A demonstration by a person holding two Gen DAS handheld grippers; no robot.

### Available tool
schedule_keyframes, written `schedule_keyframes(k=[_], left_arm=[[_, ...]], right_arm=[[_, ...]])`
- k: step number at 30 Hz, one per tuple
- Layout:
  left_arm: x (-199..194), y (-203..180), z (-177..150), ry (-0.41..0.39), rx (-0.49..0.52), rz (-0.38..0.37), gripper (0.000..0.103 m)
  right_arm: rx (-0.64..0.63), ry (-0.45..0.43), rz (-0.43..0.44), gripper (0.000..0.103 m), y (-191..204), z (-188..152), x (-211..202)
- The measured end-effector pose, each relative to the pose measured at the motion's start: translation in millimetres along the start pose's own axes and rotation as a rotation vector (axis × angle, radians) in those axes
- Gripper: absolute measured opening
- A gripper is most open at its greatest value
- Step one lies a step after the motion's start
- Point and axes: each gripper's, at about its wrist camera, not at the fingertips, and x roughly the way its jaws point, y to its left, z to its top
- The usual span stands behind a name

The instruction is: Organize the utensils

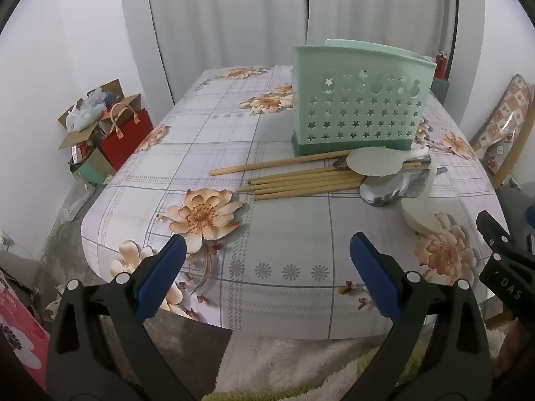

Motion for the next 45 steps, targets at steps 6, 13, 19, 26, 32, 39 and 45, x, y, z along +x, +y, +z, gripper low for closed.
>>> schedule_keyframes(k=[6, 13, 19, 26, 32, 39, 45], left_arm=[[1, 2, 0, 0.0, 0.003, 0.0, 0.094], [1, 1, -1, 0.004, 0.004, 0.004, 0.094], [6, 10, -7, 0.002, 0.002, 0.004, 0.094], [6, 10, -5, 0.004, 0.0, -0.002, 0.094], [6, 10, -4, 0.006, 0.0, -0.002, 0.094], [7, 10, -4, 0.007, -0.001, -0.003, 0.094], [7, 11, -4, 0.007, -0.001, -0.003, 0.094]], right_arm=[[0.0, -0.001, 0.0, 0.098, 0, 0, 0], [0.0, -0.002, 0.0, 0.098, -1, 0, 0], [0.001, -0.002, 0.001, 0.098, -1, 0, 0], [0.001, -0.002, 0.001, 0.098, -1, 0, 0], [0.002, -0.004, 0.001, 0.098, -1, 0, 0], [0.002, -0.003, 0.001, 0.098, -1, 0, 0], [0.003, -0.005, 0.002, 0.098, -2, 1, 0]])
